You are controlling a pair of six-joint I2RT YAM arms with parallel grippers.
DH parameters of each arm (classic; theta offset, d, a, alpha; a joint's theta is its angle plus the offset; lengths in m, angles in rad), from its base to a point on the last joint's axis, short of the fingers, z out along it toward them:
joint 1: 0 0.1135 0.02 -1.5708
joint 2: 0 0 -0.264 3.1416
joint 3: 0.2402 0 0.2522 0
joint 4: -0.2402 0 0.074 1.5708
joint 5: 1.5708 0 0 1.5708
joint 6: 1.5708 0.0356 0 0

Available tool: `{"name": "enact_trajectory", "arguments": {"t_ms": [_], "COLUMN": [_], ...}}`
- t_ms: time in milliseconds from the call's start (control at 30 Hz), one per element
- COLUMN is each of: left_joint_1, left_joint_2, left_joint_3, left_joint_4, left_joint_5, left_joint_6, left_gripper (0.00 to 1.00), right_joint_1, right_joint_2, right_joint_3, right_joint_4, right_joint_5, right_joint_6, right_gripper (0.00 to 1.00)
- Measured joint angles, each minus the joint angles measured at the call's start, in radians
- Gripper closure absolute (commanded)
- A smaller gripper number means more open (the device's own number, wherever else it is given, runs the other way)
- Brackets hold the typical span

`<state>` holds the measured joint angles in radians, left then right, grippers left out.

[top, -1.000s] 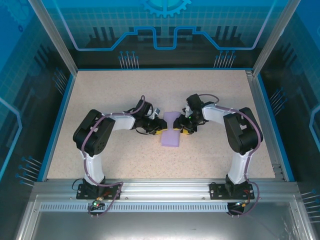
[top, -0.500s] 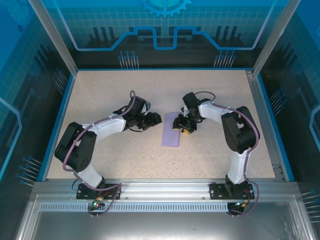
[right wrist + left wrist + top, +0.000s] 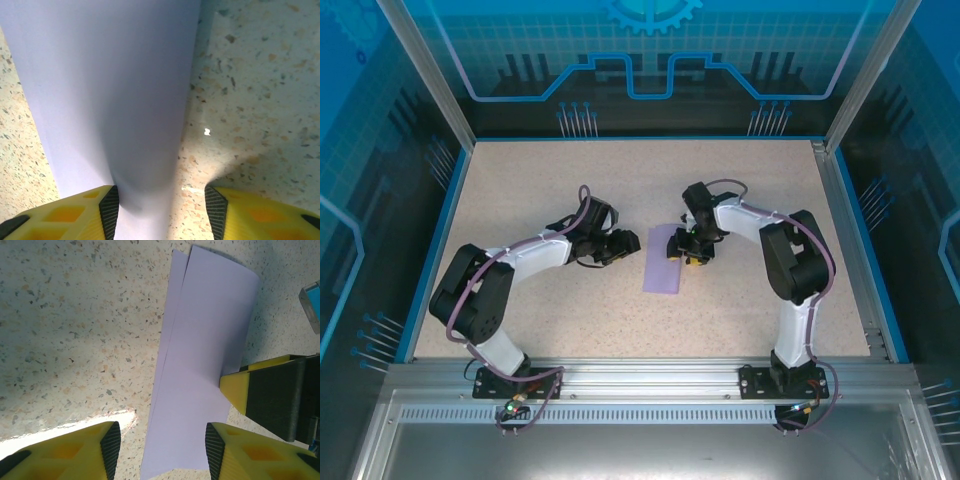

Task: Fold a paper plane with a square sheet of paper (pick it up from the middle)
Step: First fold in half a square sheet of paper at the center of the table.

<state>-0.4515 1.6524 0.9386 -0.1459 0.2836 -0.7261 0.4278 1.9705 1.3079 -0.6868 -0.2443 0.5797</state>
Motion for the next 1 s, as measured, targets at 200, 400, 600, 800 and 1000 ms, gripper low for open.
{"name": "enact_trajectory", "arguments": {"t_ms": [200, 400, 600, 800, 1000], "left_joint_1": [0.0, 0.0, 0.0, 0.0, 0.0], "left_joint_2": [0.0, 0.0, 0.0, 0.0, 0.0], "left_joint_3": [0.0, 0.0, 0.0, 0.0, 0.0], "left_joint_4": [0.0, 0.0, 0.0, 0.0, 0.0], "left_joint_5": [0.0, 0.0, 0.0, 0.0, 0.0], "left_joint_6": [0.0, 0.0, 0.0, 0.0, 0.0], "left_gripper": [0.49, 0.49, 0.48, 0.48, 0.48], "right_joint_1": [0.0, 0.0, 0.003, 0.004, 0.004], "right_joint_2": [0.022, 0.052, 0.076, 0.091, 0.099], "right_joint_3": [0.033, 0.076, 0.109, 0.129, 0.141], "right_joint_4": [-0.038, -0.087, -0.125, -0.145, -0.158], "right_joint_5": [-0.003, -0.007, -0.002, 0.001, 0.002], "right_joint_6": [-0.034, -0.062, -0.068, -0.064, -0.063], "right_gripper": [0.43, 0.42, 0.41, 0.41, 0.4]}}
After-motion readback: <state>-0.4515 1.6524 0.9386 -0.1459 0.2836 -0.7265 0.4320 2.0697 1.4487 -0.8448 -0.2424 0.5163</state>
